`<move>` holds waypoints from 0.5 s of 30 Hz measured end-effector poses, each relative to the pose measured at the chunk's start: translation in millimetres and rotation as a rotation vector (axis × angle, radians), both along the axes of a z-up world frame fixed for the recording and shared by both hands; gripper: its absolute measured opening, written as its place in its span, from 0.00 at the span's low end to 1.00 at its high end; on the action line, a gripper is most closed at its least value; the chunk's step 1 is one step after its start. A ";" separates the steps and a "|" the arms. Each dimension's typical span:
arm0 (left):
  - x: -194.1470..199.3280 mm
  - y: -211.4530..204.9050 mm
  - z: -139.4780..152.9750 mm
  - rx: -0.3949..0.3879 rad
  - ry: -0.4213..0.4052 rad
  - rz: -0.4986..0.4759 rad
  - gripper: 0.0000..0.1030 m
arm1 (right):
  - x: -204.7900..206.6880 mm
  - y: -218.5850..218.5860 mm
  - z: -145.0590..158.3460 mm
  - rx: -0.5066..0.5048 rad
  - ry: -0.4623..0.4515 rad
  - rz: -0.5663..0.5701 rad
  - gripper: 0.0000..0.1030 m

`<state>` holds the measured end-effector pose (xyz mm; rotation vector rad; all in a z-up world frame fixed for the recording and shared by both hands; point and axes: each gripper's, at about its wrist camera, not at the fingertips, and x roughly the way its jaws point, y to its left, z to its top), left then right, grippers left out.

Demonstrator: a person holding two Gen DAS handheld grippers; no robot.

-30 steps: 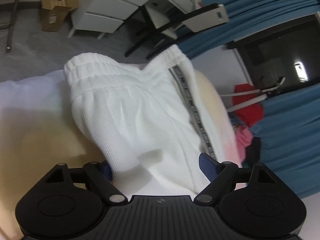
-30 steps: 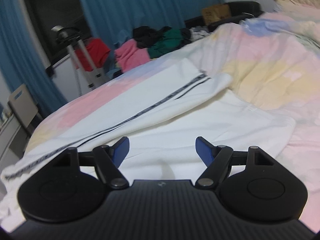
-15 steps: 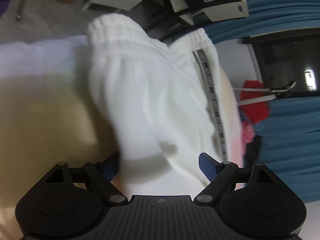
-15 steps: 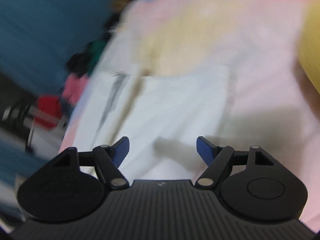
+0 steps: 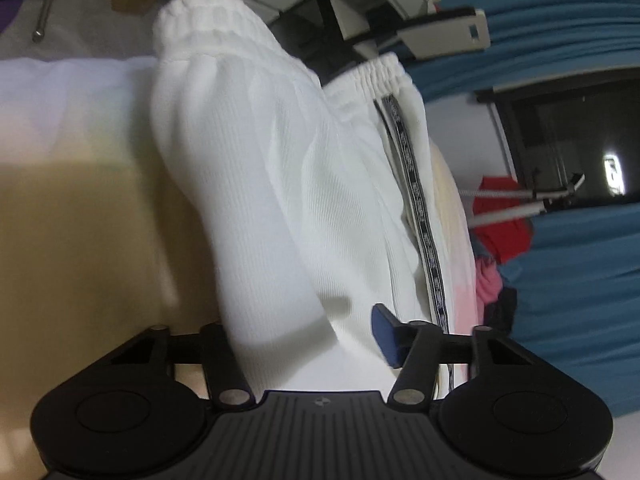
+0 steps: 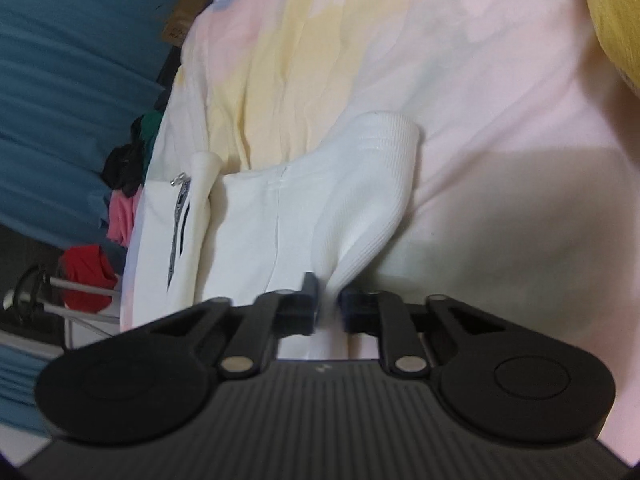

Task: Fold clothes
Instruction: 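Grasp the ribbed sweatshirt cuff with the left gripper while the right gripper grasps the taped edge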

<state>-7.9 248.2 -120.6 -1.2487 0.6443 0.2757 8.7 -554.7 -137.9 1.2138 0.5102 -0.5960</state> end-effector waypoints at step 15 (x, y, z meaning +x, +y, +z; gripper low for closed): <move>-33.1 38.2 18.5 -0.097 -0.093 0.170 0.10 | -13.5 4.2 63.1 -0.214 -0.144 -0.031 0.08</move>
